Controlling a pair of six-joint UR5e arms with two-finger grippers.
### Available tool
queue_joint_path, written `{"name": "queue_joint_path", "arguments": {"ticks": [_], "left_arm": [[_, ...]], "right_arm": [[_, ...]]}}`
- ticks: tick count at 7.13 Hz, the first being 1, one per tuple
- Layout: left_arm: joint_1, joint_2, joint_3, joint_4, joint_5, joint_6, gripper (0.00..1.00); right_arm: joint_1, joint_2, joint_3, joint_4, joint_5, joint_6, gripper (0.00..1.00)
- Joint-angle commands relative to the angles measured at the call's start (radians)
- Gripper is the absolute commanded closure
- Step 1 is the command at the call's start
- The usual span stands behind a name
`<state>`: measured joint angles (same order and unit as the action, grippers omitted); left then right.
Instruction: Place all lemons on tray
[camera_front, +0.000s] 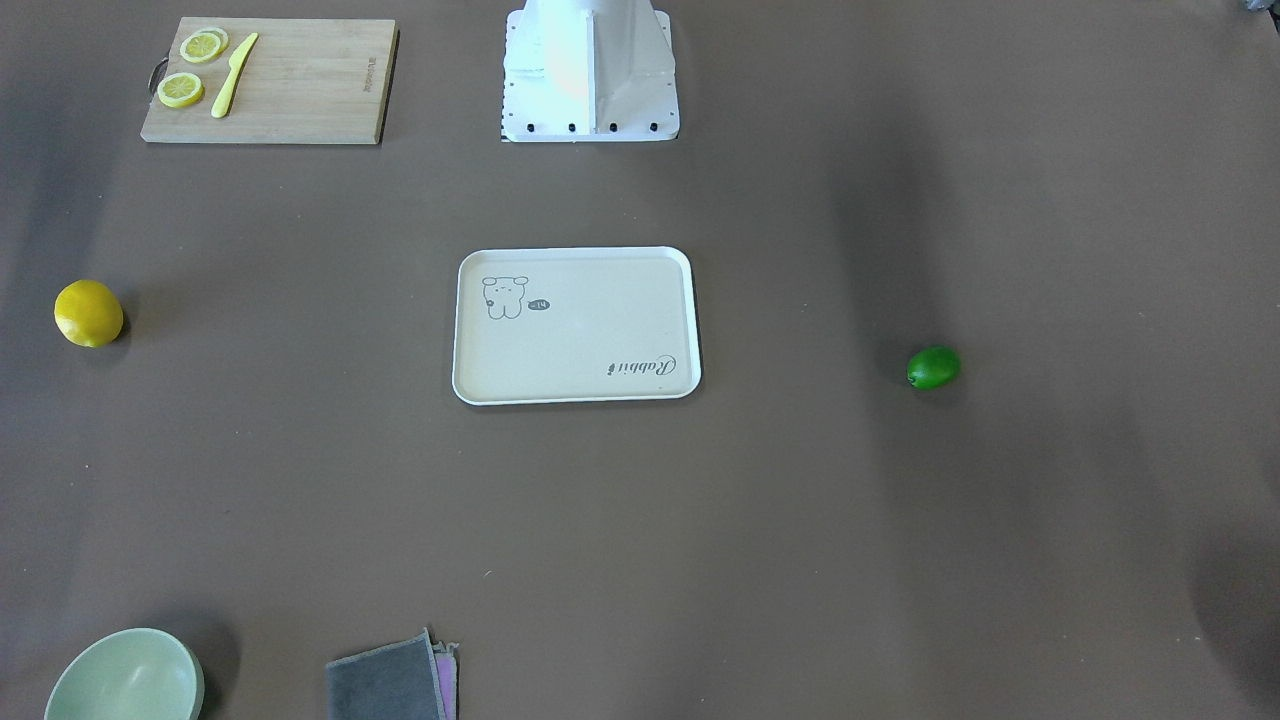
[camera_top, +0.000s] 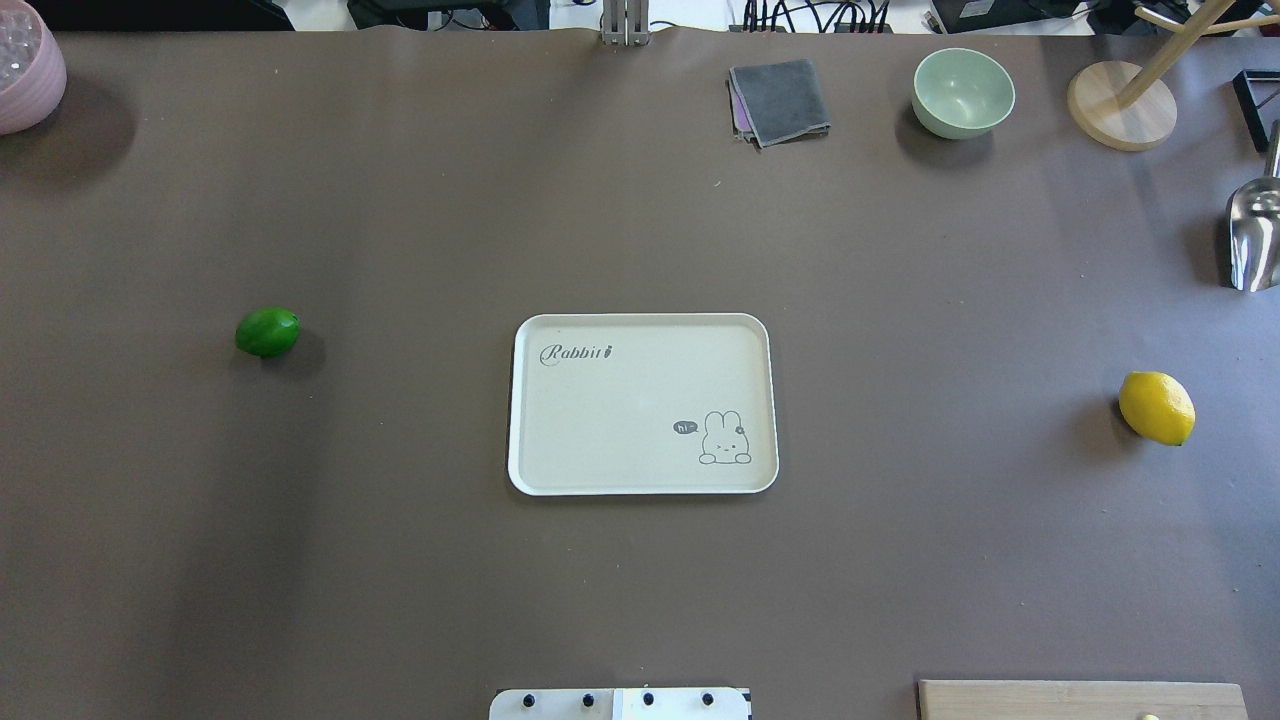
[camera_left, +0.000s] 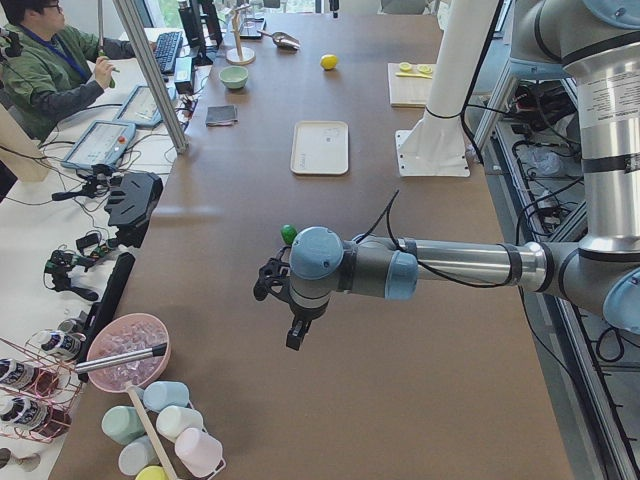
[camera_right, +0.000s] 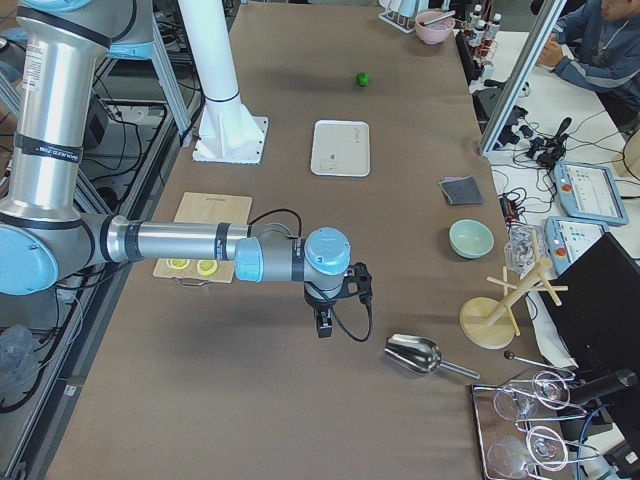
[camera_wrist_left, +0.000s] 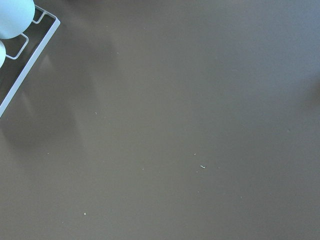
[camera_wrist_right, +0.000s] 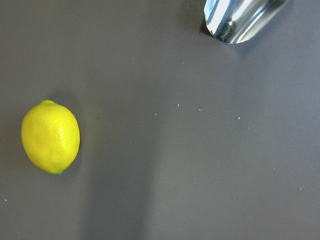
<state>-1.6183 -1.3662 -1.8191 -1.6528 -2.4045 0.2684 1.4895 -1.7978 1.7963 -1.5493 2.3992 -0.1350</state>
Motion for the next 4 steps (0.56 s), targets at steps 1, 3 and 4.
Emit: {"name": "queue_joint_path", "arguments": {"ticks": [1,3,4], "left_arm": [[-0.003,0.007,-0.008,-0.001,-0.001,0.008,0.01],[0.0,-0.01,-0.022,-0.004,-0.002,0.008,0.01],[0.0,-0.054,-0.022,-0.077,-0.002,0.003,0.01]], "right_arm": [[0.0,0.0,0.0,0.0,0.0,0.0,0.0],[0.0,0.0,0.002,0.0,0.003,0.001,0.0],[0.0,0.002,0.005,0.033,0.027,0.002,0.0]]}}
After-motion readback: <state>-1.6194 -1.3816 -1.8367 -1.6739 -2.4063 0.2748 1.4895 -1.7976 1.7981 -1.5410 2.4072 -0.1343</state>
